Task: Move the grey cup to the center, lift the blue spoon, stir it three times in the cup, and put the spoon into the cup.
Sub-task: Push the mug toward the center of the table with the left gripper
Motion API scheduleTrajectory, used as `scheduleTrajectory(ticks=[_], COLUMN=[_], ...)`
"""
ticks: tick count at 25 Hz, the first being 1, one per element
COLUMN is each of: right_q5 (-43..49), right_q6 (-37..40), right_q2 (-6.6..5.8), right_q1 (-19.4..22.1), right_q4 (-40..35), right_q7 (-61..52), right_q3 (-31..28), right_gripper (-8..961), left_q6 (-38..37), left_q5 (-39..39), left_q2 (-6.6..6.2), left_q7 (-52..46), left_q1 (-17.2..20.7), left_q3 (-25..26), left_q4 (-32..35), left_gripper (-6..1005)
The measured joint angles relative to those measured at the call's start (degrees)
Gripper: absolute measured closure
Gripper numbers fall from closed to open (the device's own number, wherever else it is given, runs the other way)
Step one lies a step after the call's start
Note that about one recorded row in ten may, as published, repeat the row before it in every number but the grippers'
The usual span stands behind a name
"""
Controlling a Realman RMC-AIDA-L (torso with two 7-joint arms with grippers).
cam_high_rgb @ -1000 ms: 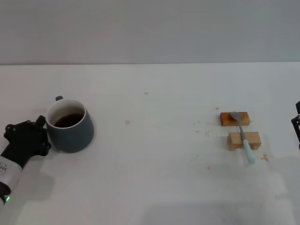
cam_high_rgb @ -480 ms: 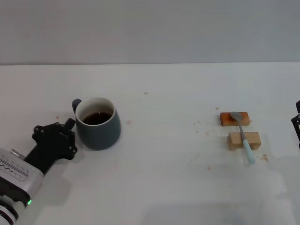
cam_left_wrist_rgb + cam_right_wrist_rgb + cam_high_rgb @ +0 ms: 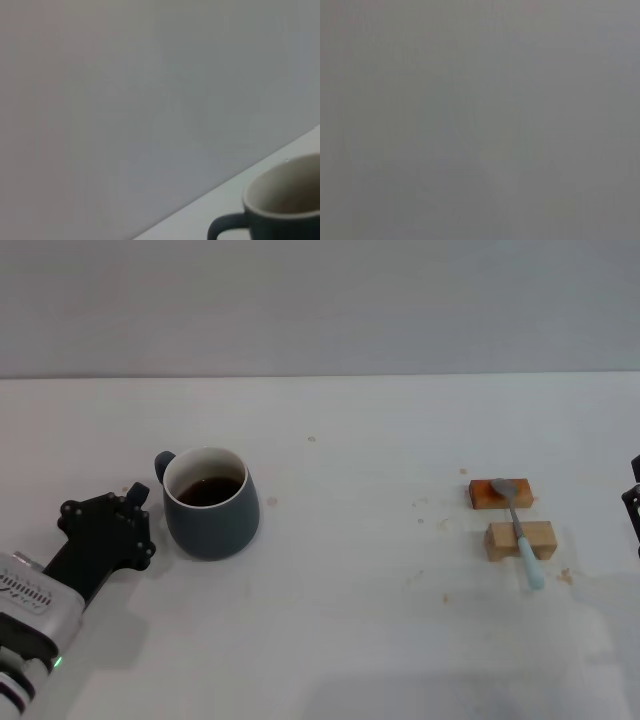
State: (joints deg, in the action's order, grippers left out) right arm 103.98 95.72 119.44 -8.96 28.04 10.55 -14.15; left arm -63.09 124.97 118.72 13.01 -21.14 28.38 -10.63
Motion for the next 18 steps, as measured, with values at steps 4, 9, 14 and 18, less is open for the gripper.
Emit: scheduleTrajectory(ticks=[4,9,14,18], right_q5=[0.00,0.00,0.00,0.00], right_q6=[-0.01,-0.01,-0.01,0.00], right_q2=[0.00,0.00,0.00,0.00], right_q1=[-0.05,-0.14,-0.35,-0.51], right_q4=[0.00,0.00,0.01,0.08], right_q7=[0.00,0.00,0.00,0.00], right_q3=[0.00,0.00,0.00,0.00], right_gripper=[202,202,202,202], left_q6=[0.19,0.40,0.43,0.48], left_q5=[0.09,0.10,0.14,0.19], left_q2=[0.02,0.08,0.24,0.30], left_q7=[-0.09,-0.23,-0.47,-0.56], left_q1=[-0.51,-0.70,-0.78,-0.83], left_q3=[-0.29,-1.28,-3.25,-4.11], left_q4=[-0.68,-2.11,-3.15,-4.03], left_gripper=[1001,1001,1001,1001])
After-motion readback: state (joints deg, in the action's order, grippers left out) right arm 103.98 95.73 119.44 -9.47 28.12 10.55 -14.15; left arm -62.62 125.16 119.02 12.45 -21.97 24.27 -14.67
